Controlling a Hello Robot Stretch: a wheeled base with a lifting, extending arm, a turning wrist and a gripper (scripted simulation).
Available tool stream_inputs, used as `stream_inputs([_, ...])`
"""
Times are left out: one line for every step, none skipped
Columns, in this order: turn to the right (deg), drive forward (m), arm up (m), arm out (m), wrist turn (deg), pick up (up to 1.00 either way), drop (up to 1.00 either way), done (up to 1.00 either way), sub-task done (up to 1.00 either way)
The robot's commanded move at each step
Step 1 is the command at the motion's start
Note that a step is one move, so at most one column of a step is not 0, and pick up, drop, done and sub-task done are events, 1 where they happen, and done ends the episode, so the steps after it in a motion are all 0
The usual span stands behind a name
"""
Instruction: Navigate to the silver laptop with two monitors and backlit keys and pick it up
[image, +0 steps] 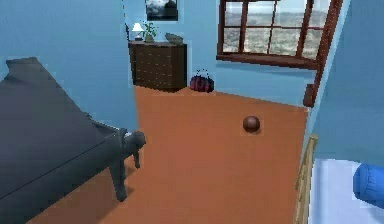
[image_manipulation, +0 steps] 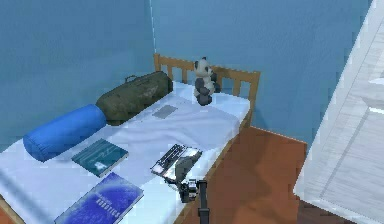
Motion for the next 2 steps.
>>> stream_inputs([0.0, 0.0, 0.1, 0.0, 0.0, 0.0, 0.0, 0.0, 0.0])
stream_inputs([0.0, 0.0, 0.0, 0.0, 0.0, 0.0, 0.0, 1.0, 0.0])
